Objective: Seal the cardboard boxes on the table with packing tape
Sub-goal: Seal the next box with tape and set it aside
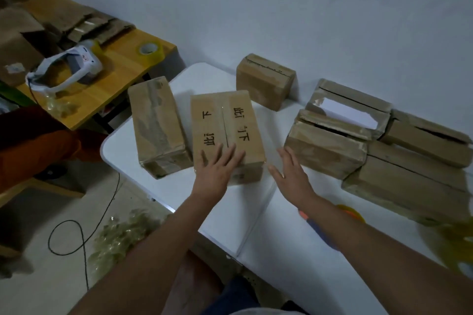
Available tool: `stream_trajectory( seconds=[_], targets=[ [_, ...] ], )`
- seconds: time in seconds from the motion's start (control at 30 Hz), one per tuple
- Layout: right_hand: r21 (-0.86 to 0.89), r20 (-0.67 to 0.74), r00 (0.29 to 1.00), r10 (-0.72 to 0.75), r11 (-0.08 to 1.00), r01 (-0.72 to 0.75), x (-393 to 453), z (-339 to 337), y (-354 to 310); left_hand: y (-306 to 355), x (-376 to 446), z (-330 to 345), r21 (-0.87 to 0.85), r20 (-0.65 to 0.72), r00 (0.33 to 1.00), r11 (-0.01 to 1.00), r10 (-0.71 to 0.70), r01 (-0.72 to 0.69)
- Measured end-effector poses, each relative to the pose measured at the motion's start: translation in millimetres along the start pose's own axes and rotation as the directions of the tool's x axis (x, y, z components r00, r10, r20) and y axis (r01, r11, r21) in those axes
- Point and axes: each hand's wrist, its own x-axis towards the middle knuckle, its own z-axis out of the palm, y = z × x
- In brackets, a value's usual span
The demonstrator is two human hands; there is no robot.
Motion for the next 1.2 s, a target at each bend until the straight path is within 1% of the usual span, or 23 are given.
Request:
stream_trajectory(
  seconds=[0.07, 0.17, 0.3, 0.37, 0.43, 0.5, 0.63, 0.7, 0.77, 0.87, 0.93, 1.0, 1.03, 1.1, 1.2],
  targets=[
    [0.040, -0.013, 1.000, 0.010, 0.999, -0.010, 2.5, -9.4, 2.5, -5.2, 26.4, -9.6, -0.023, 0.012, 0.997, 0.997, -0.071, 0.071],
    [0.083, -0.075, 0.997, 0.016, 0.996, -0.010, 8.5, -23.7, 8.0, -17.6, 66.7, -18.9, -0.066, -0.010, 0.990, 0.988, -0.138, 0.137],
    [0.062, -0.091, 0.994, 0.061, 0.997, -0.056, 27.9, -39.5, 14.7, -30.3, 111.3, -23.9, -0.078, -0.010, 0.977, 0.975, -0.211, 0.210],
    [0.094, -0.107, 0.992, 0.064, 0.994, -0.054, 41.5, -46.2, 14.0, -28.7, 128.4, -24.9, -0.073, 0.008, 0.969, 0.966, -0.249, 0.249],
    [0.135, -0.127, 0.991, 0.048, 0.990, -0.030, 57.7, -53.5, 10.4, -19.7, 142.9, -24.1, -0.115, -0.007, 0.961, 0.955, -0.276, 0.274],
    [0.155, -0.153, 0.988, 0.037, 0.988, -0.013, 75.6, -61.3, 5.6, -6.2, 157.8, -22.6, -0.186, -0.059, 0.970, 0.957, -0.237, 0.223],
    [0.155, -0.176, 0.984, 0.039, 0.988, -0.012, 109.7, -78.9, 1.7, 24.3, 198.7, -28.6, -0.326, -0.162, 0.985, 0.945, -0.065, 0.008],
    [0.179, -0.185, 0.981, 0.061, 0.983, -0.027, 121.8, -87.6, 1.5, 34.6, 223.5, -35.1, -0.361, -0.193, 0.981, 0.931, -0.024, -0.049],
    [0.234, -0.187, 0.976, 0.109, 0.970, -0.063, 135.1, -94.8, 0.6, 36.7, 249.5, -42.1, -0.330, -0.152, 0.988, 0.944, -0.033, -0.019],
    [0.356, -0.158, 0.966, 0.206, 0.924, -0.138, 159.3, -102.2, -3.5, 26.5, 284.0, -49.8, -0.223, -0.019, 0.998, 0.973, -0.057, 0.052],
    [0.399, -0.119, 0.962, 0.248, 0.899, -0.182, 176.0, -103.7, -5.5, 21.4, 296.6, -48.8, -0.129, 0.041, 0.999, 0.992, -0.014, 0.019],
    [0.441, -0.073, 0.954, 0.291, 0.867, -0.231, 190.9, -102.8, -7.3, 22.8, 304.2, -44.2, -0.127, 0.080, 0.997, 0.992, -0.007, 0.018],
    [0.465, -0.051, 0.949, 0.312, 0.848, -0.254, 197.4, -101.5, -7.8, 24.4, 307.4, -42.2, -0.156, 0.092, 0.995, 0.986, -0.036, 0.050],
    [0.509, -0.014, 0.940, 0.342, 0.811, -0.288, 208.3, -98.6, -8.2, 24.5, 317.2, -40.6, -0.214, 0.097, 0.986, 0.965, -0.136, 0.154],
    [0.560, 0.025, 0.934, 0.357, 0.769, -0.309, 221.5, -94.2, -7.5, 9.3, 335.9, -42.6, -0.219, 0.041, 0.969, 0.944, -0.245, 0.248]
  ],
)
